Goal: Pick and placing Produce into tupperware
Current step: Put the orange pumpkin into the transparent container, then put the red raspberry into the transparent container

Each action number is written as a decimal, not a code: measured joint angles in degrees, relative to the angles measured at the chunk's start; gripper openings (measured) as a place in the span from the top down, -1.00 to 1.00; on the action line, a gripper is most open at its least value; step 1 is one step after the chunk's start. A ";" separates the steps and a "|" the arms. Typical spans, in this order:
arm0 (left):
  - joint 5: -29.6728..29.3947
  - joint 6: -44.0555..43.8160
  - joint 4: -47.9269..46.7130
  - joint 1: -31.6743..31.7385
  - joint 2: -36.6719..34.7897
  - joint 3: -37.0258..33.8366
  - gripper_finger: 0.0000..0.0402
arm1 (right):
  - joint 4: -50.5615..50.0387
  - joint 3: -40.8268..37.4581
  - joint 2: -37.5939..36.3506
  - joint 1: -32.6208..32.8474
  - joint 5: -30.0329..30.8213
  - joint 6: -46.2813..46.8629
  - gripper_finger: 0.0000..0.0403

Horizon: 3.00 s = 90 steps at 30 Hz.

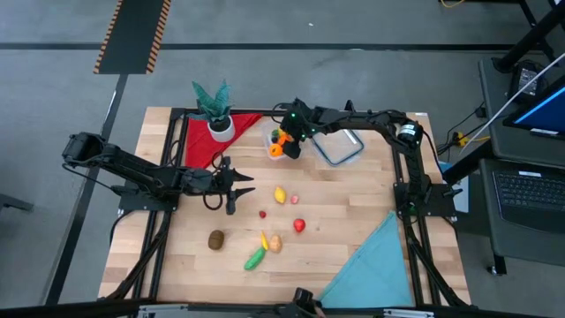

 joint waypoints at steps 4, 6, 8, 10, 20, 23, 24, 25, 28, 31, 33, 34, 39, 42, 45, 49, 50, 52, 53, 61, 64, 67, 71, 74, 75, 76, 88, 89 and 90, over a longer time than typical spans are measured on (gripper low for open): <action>0.00 0.00 -1.21 0.00 -0.02 0.00 0.30 | -0.02 0.00 -0.02 0.00 0.08 -0.30 -0.54; 0.00 0.00 -1.64 0.00 0.00 0.00 0.30 | -0.68 0.00 -0.50 0.00 0.17 -0.74 -0.55; 0.00 0.01 -1.46 0.00 0.00 0.00 0.30 | -2.15 0.00 -1.63 0.01 0.19 -1.32 -0.55; -0.02 0.02 -1.38 0.00 0.00 0.00 0.30 | -3.44 0.00 -2.99 0.02 0.17 -1.49 -0.55; -0.02 0.42 -1.26 -0.29 -0.02 0.00 0.30 | -2.15 -4.05 -9.48 0.75 -7.83 -1.93 -0.56; -0.02 0.44 -1.25 -0.43 -0.02 0.00 0.30 | 1.24 -7.65 -12.27 1.37 -10.51 -1.73 -0.56; -0.02 0.44 -1.24 -0.44 -0.02 0.00 0.30 | 2.38 -9.23 -13.39 1.62 -10.62 -1.52 -0.56; -0.02 0.44 -1.24 -0.44 -0.02 0.00 0.30 | 3.16 -10.96 -14.41 1.76 -10.59 -1.43 -0.56; -0.02 0.44 -1.22 -0.44 -0.02 0.00 0.30 | 8.11 -16.35 -18.22 1.77 -10.49 0.39 -0.56; -0.02 0.42 -1.22 -0.44 -0.02 0.00 0.30 | 13.78 -22.74 -22.94 1.75 -10.19 2.53 -0.56; -0.02 0.43 -1.22 -0.44 -0.02 0.00 0.30 | 17.29 -27.41 -26.29 1.99 -10.03 4.49 -0.56; -0.02 0.44 -1.22 -0.44 -0.02 0.00 0.30 | 19.56 -29.67 -28.00 2.31 -9.86 5.07 -0.56; -0.02 0.37 -0.96 -0.44 -0.02 0.00 0.30 | 29.81 -39.91 -36.00 6.78 -8.92 4.06 -0.56; -0.02 0.32 -0.79 -0.44 -0.02 0.00 0.30 | 34.34 -44.58 -39.55 10.00 -7.57 1.58 -0.56; -0.01 0.07 -0.71 -0.56 -0.02 0.00 0.30 | 37.52 -48.04 -41.86 12.22 -7.48 1.67 -0.56; 0.00 -0.05 -0.53 -0.75 -0.03 0.00 0.30 | 39.44 -51.01 -43.38 14.03 -7.52 -0.99 -0.56; 0.00 -0.11 -0.34 -0.76 -0.02 0.00 0.30 | 40.38 -51.44 -43.70 14.23 -7.50 -1.23 -0.56; 0.00 -0.15 0.38 -0.76 -0.02 0.00 0.30 | 41.33 -51.88 -44.09 14.61 -7.48 -1.27 -0.56; 0.00 -0.19 0.64 -0.76 -0.02 0.00 0.30 | 41.34 -51.92 -44.24 14.85 -7.48 -1.20 -0.56; 0.00 -0.04 0.82 -0.76 -0.04 0.01 0.30 | 42.80 -51.95 -44.29 20.30 -9.02 -0.13 -0.56; 0.29 -0.10 0.79 -0.76 -0.02 0.00 0.30 | 43.58 -51.95 -44.28 21.73 -9.08 -1.20 -0.56; 3.33 -0.13 0.83 -0.76 -0.02 0.02 0.29 | 43.49 -51.95 -44.26 22.33 -9.05 -1.36 -0.56; 5.68 -1.27 1.69 -0.83 -0.02 0.02 0.25 | 43.47 -51.95 -44.26 22.34 -9.05 -1.36 -0.56; 5.98 -1.50 1.56 -0.93 -0.02 0.81 0.22 | 43.45 -51.95 -44.26 22.34 -9.05 -1.36 -0.56; 6.00 -1.51 1.42 -1.17 -0.02 1.19 0.21 | 43.46 -51.95 -44.26 22.34 -9.03 -1.36 -0.56; 6.02 -1.51 0.59 -1.47 -0.02 1.80 0.20 | 43.45 -51.95 -44.26 22.34 -9.04 -1.36 -0.56; 4.52 -4.61 -25.61 -5.55 2.51 15.37 0.19 | 43.34 -51.95 -44.26 22.34 -9.03 -1.16 -0.56; 4.52 -4.72 -25.87 -5.91 3.00 15.81 0.20 | 43.34 -51.95 -44.26 22.34 -9.03 -1.16 -0.56; 4.52 -4.78 -25.85 -6.26 3.69 16.10 0.20 | 43.34 -51.95 -44.26 22.34 -9.03 -1.16 -0.56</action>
